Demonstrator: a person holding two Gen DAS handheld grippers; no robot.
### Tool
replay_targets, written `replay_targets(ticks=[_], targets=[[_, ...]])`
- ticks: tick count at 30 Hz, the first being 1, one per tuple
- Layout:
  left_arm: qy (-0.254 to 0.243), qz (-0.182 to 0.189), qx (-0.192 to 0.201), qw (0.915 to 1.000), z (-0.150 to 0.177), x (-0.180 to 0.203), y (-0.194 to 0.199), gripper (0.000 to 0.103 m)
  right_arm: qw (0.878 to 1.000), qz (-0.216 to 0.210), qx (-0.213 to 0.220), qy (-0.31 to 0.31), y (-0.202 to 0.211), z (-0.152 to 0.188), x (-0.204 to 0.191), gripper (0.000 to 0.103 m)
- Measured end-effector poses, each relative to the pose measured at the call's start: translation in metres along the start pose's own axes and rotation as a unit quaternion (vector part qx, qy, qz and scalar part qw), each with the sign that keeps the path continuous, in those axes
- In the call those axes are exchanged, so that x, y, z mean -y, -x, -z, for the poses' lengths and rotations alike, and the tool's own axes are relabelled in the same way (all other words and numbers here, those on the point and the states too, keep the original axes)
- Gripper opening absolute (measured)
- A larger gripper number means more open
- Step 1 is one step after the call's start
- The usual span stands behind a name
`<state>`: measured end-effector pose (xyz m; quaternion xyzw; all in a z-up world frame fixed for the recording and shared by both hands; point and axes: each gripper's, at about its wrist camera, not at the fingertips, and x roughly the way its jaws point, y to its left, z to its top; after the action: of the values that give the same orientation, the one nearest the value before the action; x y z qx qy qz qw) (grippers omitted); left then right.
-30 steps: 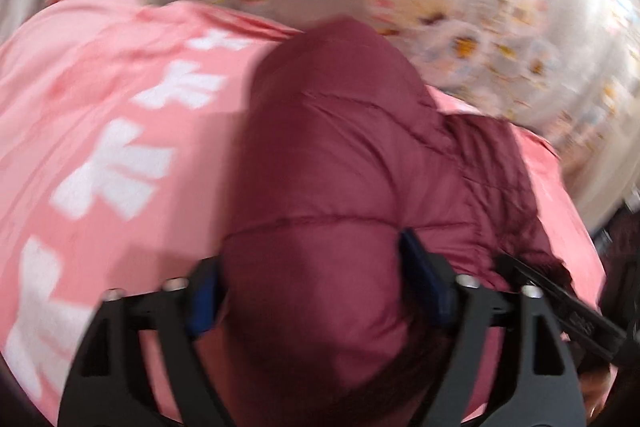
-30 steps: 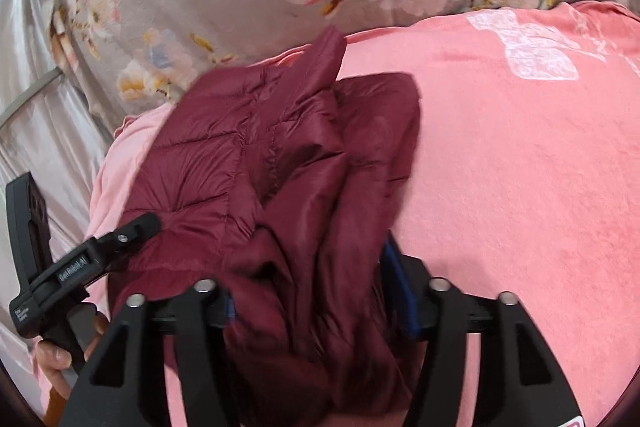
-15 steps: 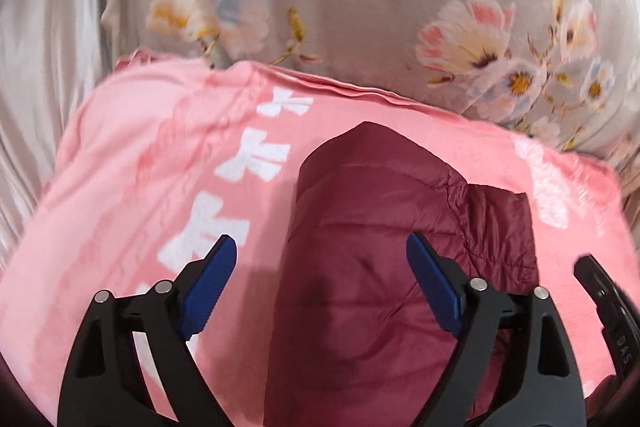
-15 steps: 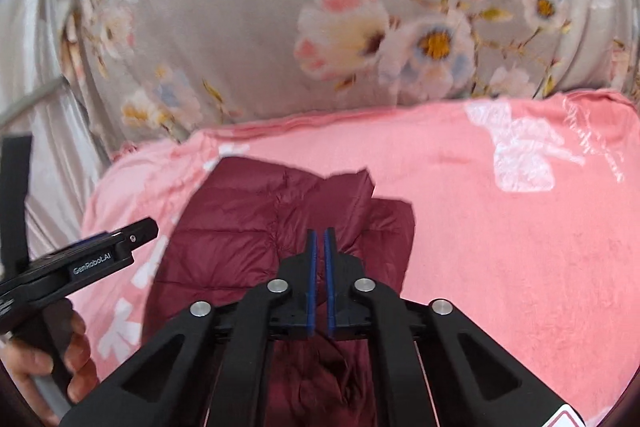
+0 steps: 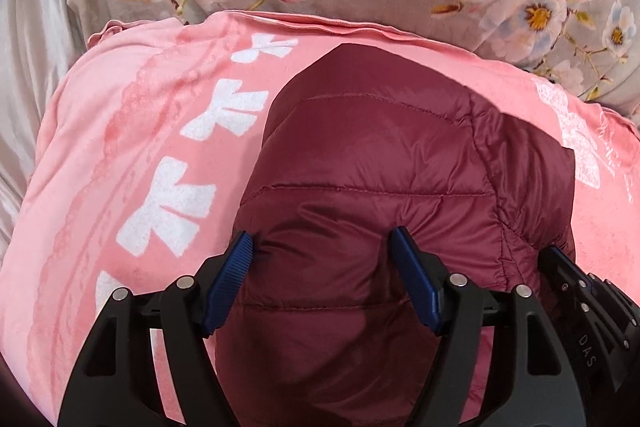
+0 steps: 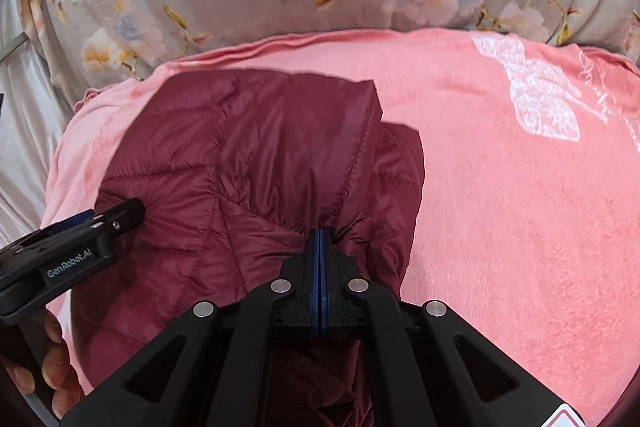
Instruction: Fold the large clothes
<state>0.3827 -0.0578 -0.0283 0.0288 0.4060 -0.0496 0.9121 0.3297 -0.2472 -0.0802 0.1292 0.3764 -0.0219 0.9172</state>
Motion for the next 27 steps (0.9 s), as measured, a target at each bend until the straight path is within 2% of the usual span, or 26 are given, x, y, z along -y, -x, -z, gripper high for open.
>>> replay_targets(ticks=[7, 11, 13, 16, 19, 21, 24, 27], targets=[[-0.015, -0.009, -0.005, 0.9998, 0.007, 0.006, -0.014, 0.071, 1.0, -0.018, -0.006, -0.02, -0.017, 0.013, 0.012, 0.0], [-0.019, -0.008, -0.011, 0.9997, 0.009, 0.007, -0.024, 0.072, 0.999, -0.021, -0.018, -0.017, -0.02, 0.009, 0.012, 0.0], [-0.015, -0.002, -0.015, 0.9998, 0.009, 0.003, -0.026, 0.072, 0.999, -0.026, -0.028, -0.03, -0.003, 0.003, 0.015, 0.0], [-0.001, 0.02, -0.01, 0.9998, 0.014, -0.011, -0.004, 0.065, 0.999, -0.048, 0.005, -0.011, 0.053, 0.008, 0.013, 0.003], [-0.01, 0.071, 0.001, 0.9974, 0.041, -0.033, 0.047, 0.066, 0.998, -0.065, 0.011, 0.013, 0.096, 0.031, 0.01, 0.003], [-0.018, 0.085, -0.001, 0.9962, 0.07, -0.045, 0.072, 0.066, 0.997, -0.073, -0.002, 0.018, 0.105, 0.048, 0.008, 0.003], [-0.031, 0.079, -0.028, 0.996, 0.106, -0.051, 0.075, 0.067, 0.997, -0.063, -0.02, 0.025, 0.095, 0.063, 0.005, 0.003], [-0.028, 0.049, -0.051, 0.9971, 0.123, -0.055, 0.054, 0.066, 0.998, -0.053, -0.037, 0.009, 0.078, 0.067, 0.013, 0.0]])
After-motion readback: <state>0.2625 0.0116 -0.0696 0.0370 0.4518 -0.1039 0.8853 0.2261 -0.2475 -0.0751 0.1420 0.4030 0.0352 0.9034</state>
